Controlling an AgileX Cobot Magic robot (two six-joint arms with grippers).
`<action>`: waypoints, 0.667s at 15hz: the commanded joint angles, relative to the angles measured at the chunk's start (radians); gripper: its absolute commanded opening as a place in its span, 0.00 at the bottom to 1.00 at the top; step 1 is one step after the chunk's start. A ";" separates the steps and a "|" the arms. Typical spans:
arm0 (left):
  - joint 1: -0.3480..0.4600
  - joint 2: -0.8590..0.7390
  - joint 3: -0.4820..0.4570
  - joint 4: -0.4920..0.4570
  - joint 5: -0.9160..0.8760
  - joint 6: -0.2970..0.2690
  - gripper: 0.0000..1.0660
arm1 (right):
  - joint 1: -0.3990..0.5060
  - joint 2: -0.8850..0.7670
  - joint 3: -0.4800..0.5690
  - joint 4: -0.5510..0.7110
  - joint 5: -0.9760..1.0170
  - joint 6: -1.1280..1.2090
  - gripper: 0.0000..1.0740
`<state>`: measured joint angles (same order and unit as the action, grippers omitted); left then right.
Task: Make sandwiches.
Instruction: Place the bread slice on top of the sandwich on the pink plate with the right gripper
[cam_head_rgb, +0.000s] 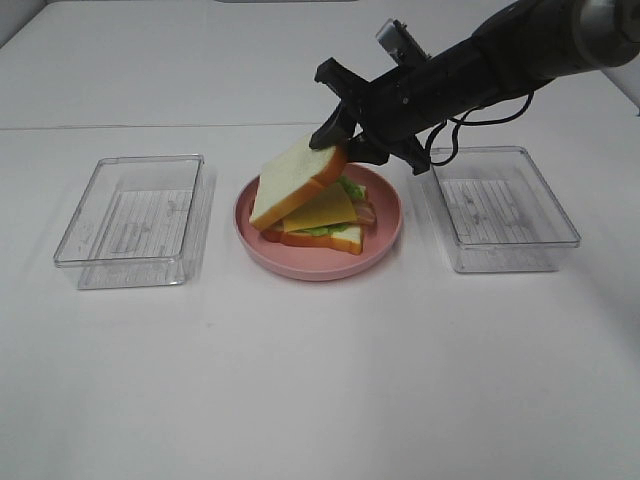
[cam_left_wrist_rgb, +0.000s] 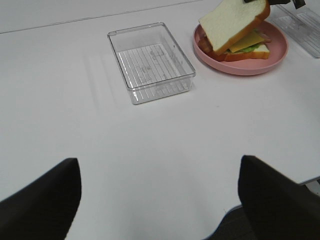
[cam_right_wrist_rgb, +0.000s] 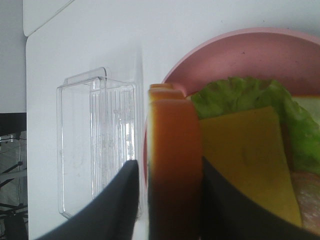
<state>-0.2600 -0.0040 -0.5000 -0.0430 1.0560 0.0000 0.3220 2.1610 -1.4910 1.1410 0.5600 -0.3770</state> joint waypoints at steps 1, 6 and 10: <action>0.004 -0.016 0.003 -0.003 -0.011 0.000 0.76 | -0.002 -0.001 0.002 0.000 -0.008 -0.007 0.48; 0.004 -0.016 0.003 -0.003 -0.011 0.000 0.76 | -0.002 -0.005 0.002 -0.144 0.001 0.106 0.62; 0.004 -0.016 0.003 -0.003 -0.011 0.000 0.76 | -0.002 -0.045 0.002 -0.375 0.035 0.298 0.68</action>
<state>-0.2600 -0.0040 -0.5000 -0.0430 1.0560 0.0000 0.3220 2.1280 -1.4900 0.7890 0.5790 -0.1060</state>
